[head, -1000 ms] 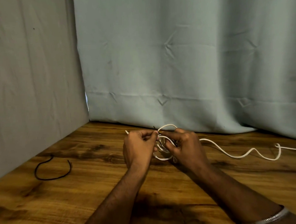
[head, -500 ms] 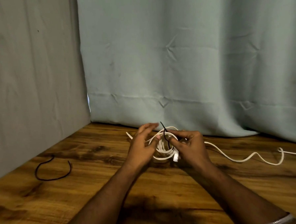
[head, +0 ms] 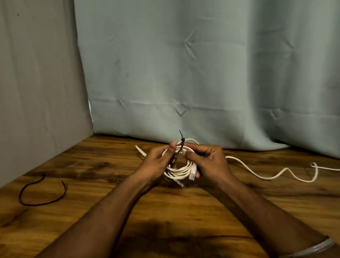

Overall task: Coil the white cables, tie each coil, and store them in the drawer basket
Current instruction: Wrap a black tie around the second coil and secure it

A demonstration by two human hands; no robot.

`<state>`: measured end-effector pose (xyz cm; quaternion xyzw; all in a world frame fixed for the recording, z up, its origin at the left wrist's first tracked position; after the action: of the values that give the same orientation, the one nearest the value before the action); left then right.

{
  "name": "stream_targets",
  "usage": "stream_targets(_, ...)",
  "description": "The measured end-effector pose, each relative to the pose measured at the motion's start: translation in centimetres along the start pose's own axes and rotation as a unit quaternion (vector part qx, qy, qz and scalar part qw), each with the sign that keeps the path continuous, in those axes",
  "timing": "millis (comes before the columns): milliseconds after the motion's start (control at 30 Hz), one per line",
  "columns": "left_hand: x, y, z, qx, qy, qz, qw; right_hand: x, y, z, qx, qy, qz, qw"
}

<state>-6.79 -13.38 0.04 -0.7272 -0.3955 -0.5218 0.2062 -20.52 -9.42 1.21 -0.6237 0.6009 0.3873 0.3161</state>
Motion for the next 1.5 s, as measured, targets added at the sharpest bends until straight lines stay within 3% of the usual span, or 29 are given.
stream_targets(233,0.4,0.7,0.1,0.065,-0.043,0.029,0.997,-0.3,-0.8,0.2,-0.013,0.012,-0.004,1.000)
stream_targets(700,2.9,0.4,0.7,0.101,-0.126,-0.028,0.986,-1.1,-1.0,0.7,-0.007,0.022,0.024,0.999)
stream_targets(1133,0.6,1.0,0.4,0.119,-0.074,0.048,0.989,-0.2,-1.6,0.4,-0.046,-0.005,0.003,0.999)
stream_targets(1233,0.5,0.3,0.2,0.094,-0.065,0.059,0.992,-0.2,-0.3,0.4,0.005,-0.013,-0.050,0.999)
stream_targets(1500,0.6,-1.3,0.4,0.043,-0.064,0.022,0.997,-2.4,2.0,0.5,0.092,0.001,-0.006,0.996)
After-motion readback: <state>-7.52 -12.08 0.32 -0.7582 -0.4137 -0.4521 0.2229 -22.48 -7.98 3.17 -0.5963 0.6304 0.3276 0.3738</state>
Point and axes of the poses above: each hand's wrist, its own z-axis away from the middle knuckle, its own y-axis out of the back of the hand, x = y × z, the point moved 9 cm from there along -z, towards the middle knuckle, and after that the axes turned 14 degrees about -x, right-handed, at the moved point
